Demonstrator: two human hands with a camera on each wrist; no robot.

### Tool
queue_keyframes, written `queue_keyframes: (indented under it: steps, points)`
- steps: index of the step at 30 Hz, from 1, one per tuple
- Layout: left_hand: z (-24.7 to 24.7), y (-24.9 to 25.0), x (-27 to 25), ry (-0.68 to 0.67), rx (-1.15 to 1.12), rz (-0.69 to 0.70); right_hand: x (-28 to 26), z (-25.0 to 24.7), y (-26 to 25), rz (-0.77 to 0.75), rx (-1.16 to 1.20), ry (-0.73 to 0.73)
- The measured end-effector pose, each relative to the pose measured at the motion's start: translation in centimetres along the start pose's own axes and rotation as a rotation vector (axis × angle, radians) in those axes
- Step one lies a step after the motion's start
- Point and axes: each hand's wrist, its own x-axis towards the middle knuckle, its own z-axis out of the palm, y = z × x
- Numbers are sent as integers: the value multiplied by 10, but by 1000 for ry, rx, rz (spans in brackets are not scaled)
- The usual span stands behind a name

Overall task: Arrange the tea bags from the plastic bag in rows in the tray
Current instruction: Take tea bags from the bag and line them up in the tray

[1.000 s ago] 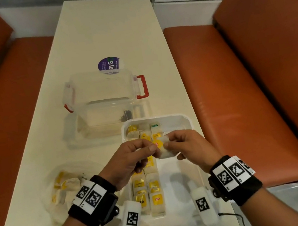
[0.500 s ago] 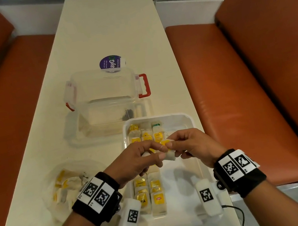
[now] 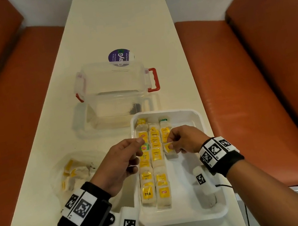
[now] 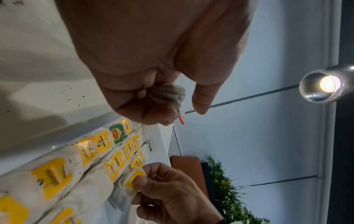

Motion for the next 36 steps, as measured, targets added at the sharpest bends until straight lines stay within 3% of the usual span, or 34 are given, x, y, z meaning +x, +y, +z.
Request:
queue_keyframes:
  steps: [15, 20, 23, 27, 30, 36]
  points:
    - [-2, 0, -11, -84, -313, -104, 13, 7, 8, 46, -8, 164]
    - [-1, -1, -10, -77, -333, -71, 7, 3, 8, 30, -46, 213]
    - [1, 0, -11, -84, -358, -60, -7, 0, 0, -36, -79, 274]
    - [5, 0, -11, -57, -368, -64, -38, 9, -24, -243, 198, 223]
    - [7, -2, -10, -65, -327, -69, -58, 15, -39, -345, 247, 188]
    - [17, -6, -12, -71, -288, -74, -76, 29, -45, -362, 121, 300]
